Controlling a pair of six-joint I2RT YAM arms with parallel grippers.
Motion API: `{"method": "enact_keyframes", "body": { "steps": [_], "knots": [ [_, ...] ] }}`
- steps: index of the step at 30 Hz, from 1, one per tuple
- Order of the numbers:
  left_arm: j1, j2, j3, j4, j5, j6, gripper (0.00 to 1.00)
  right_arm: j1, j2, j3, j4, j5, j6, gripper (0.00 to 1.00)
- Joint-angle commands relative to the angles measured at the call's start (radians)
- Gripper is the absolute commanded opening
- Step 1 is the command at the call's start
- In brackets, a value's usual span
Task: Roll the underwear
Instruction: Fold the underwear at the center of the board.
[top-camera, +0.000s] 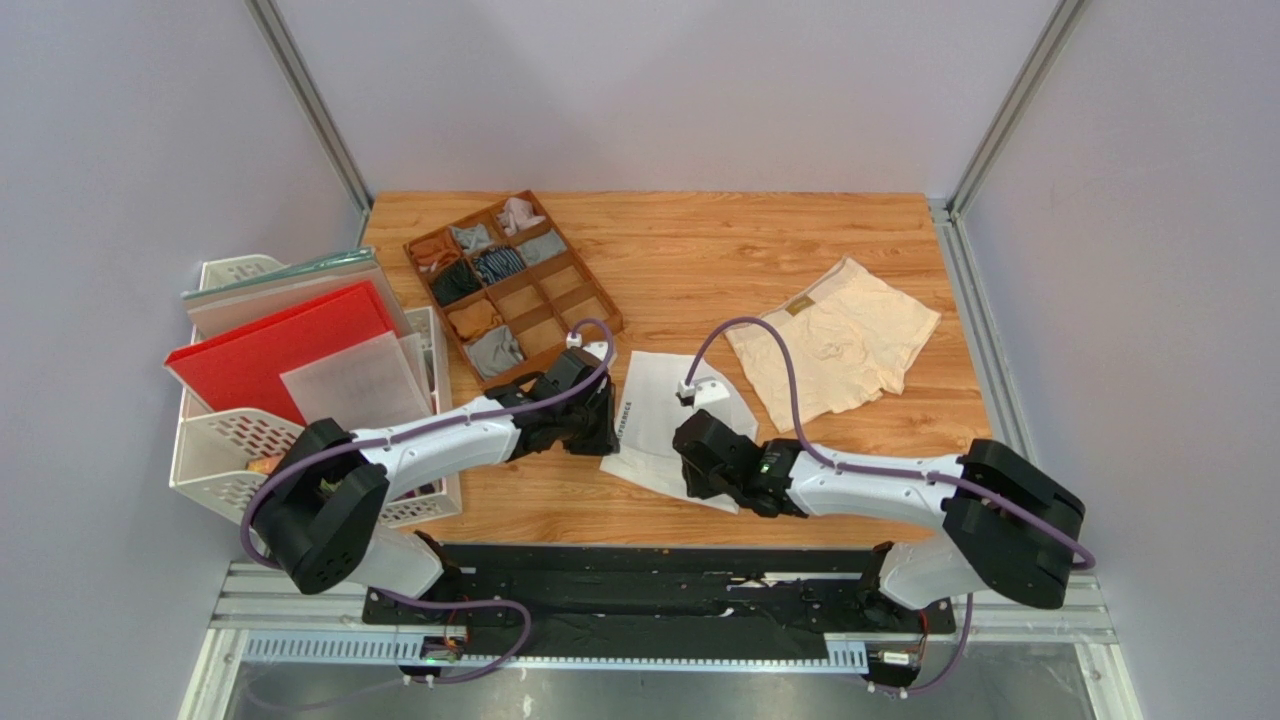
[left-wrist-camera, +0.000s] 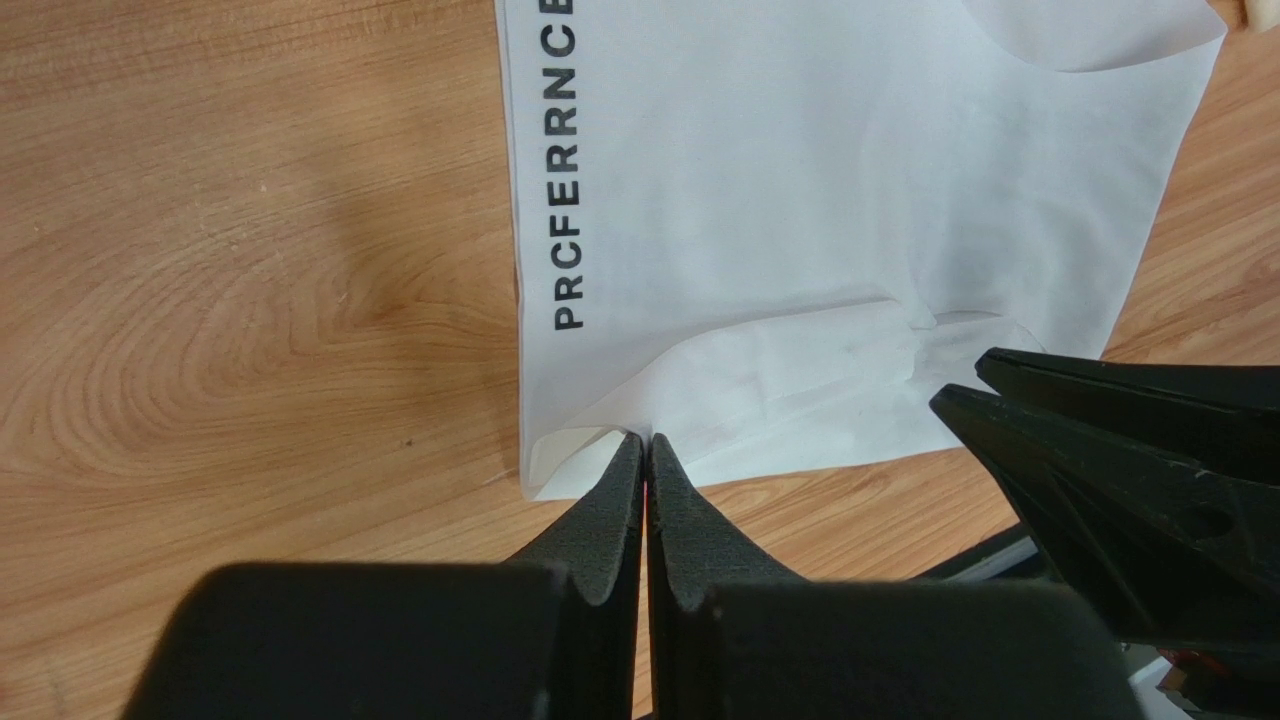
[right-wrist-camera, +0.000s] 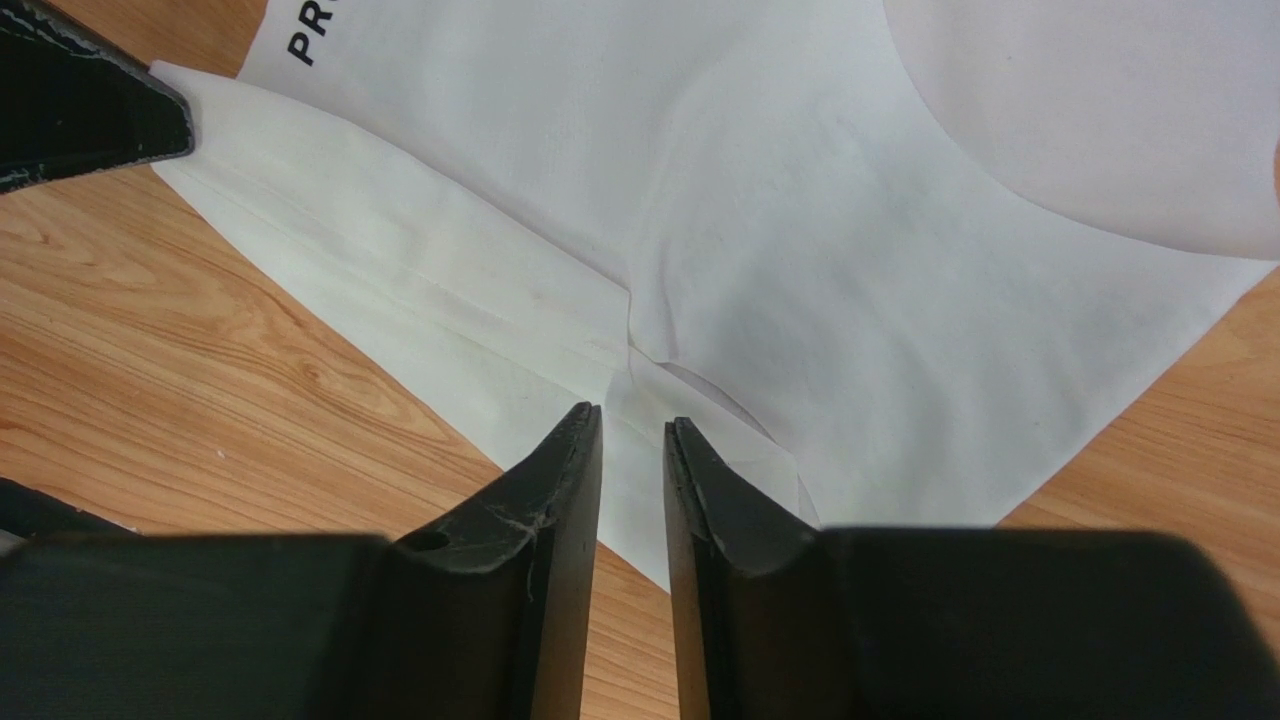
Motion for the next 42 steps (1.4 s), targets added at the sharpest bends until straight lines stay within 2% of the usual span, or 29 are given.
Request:
{"method": "enact_keyframes", "body": {
  "steps": [1,6,17,29,31,37,42],
  "knots": [
    [0.000,-0.013,0.025,0.005,-0.007,0.012,0.00,-0.006,0.013,-0.004,0.081,-0.014,-0.010,0.29],
    [0.000,-0.003,0.029,0.007,-0.008,0.015,0.00,-0.017,0.042,0.001,0.101,-0.039,-0.017,0.33],
    [0.000,-0.001,0.042,-0.002,-0.010,0.023,0.00,-0.017,0.096,0.001,0.106,-0.033,-0.020,0.31],
    [0.000,-0.006,0.042,-0.010,-0.016,0.023,0.00,-0.017,0.068,0.022,0.044,0.003,-0.013,0.01],
    [0.001,-0.004,0.043,-0.010,-0.018,0.023,0.00,-0.017,0.057,0.034,0.018,0.006,-0.011,0.01],
    [0.001,-0.001,0.051,-0.015,-0.024,0.023,0.00,-0.017,0.024,0.047,-0.022,0.010,-0.014,0.12],
    [0.001,-0.001,0.052,-0.013,-0.019,0.021,0.00,-0.017,0.045,0.043,-0.006,0.000,-0.016,0.12]
  ]
}}
